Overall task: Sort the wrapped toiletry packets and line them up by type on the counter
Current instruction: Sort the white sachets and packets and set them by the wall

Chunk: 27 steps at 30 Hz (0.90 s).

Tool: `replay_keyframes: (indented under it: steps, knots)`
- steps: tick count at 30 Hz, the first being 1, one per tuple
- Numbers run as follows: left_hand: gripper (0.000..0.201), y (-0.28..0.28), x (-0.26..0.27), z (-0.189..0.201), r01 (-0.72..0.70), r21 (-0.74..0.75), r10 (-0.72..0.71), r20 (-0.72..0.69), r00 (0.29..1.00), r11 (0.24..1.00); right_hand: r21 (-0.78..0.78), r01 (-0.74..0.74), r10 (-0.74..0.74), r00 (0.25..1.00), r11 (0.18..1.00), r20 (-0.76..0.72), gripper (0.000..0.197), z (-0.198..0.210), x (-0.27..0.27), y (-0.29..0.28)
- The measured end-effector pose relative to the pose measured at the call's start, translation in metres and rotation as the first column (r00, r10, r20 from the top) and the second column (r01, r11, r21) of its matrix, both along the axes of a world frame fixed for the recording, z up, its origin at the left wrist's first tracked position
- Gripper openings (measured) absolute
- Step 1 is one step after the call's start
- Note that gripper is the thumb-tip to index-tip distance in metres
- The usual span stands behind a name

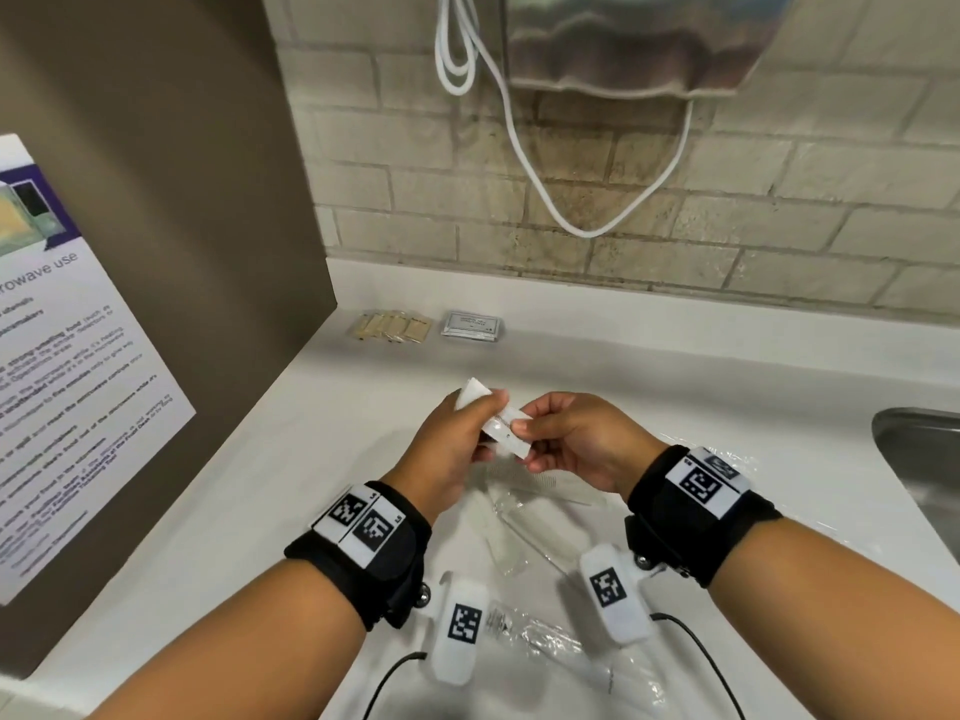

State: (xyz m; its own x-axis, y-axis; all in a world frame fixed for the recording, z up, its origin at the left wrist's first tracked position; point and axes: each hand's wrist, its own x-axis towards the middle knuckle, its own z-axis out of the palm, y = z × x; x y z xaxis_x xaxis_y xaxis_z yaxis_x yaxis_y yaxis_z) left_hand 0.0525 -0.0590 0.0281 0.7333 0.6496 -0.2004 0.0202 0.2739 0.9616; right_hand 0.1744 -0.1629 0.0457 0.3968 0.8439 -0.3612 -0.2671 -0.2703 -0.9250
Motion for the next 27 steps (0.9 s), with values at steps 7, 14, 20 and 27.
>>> replay_keyframes:
  steps: [7,14,20,27]
  knots:
    - [0.005,0.05,0.04,-0.003,0.16,0.105,-0.122,-0.301,0.946,0.982,-0.211,0.03,-0.007,0.994,0.977,0.107,0.013,-0.005,0.056,0.016]
    - [0.006,0.094,0.121,-0.018,0.251,0.215,-0.116,-0.497,0.86,0.944,-0.318,0.181,-0.122,0.973,0.931,0.197,0.006,-0.023,0.115,0.067]
    - [0.024,0.106,0.15,-0.044,0.459,0.357,-0.109,-0.682,0.724,0.814,-0.543,0.137,-0.016,0.975,0.828,0.222,0.014,-0.051,0.14,0.098]
    - [0.056,0.114,0.152,-0.047,0.69,0.6,0.02,-0.76,0.65,0.405,-0.59,0.134,0.057,0.954,0.796,0.293,0.021,-0.06,0.148,0.109]
